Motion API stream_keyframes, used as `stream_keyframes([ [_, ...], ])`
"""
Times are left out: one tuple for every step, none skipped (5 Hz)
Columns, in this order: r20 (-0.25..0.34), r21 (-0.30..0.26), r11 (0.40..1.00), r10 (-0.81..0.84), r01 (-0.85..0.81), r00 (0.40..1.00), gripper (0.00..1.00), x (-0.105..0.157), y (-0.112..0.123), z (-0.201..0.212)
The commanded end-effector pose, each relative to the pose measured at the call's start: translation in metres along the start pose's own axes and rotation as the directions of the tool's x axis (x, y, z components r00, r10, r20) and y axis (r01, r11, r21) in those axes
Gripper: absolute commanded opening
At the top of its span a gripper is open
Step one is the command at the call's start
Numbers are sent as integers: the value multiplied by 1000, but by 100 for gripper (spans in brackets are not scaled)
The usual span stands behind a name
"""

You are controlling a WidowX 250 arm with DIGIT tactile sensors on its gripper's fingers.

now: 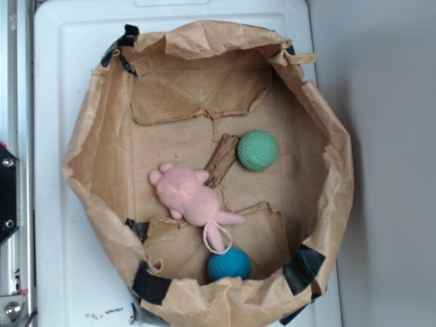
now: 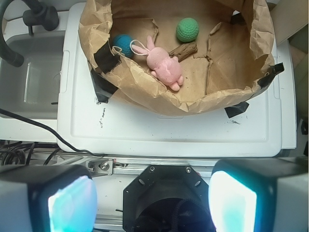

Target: Grab the pink bunny.

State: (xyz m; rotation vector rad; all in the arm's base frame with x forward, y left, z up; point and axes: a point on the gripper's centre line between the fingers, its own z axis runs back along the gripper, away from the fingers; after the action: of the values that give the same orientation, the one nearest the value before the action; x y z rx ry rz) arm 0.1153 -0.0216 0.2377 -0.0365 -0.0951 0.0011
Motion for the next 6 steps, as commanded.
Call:
stream_keyframes([
  [0, 0, 1000, 0, 0, 1000, 100, 0, 0, 0],
  [4, -16, 999, 30, -30, 1000, 100, 21, 4, -6],
  [11, -23, 999, 39, -38, 999, 100, 28, 7, -9],
  [25, -36, 999, 31, -30, 999, 100, 24, 11, -4],
  [12, -41, 999, -11, 12, 1000, 100, 72, 30, -27],
  [40, -9, 1000, -19, 19, 999, 100, 97, 33, -39],
])
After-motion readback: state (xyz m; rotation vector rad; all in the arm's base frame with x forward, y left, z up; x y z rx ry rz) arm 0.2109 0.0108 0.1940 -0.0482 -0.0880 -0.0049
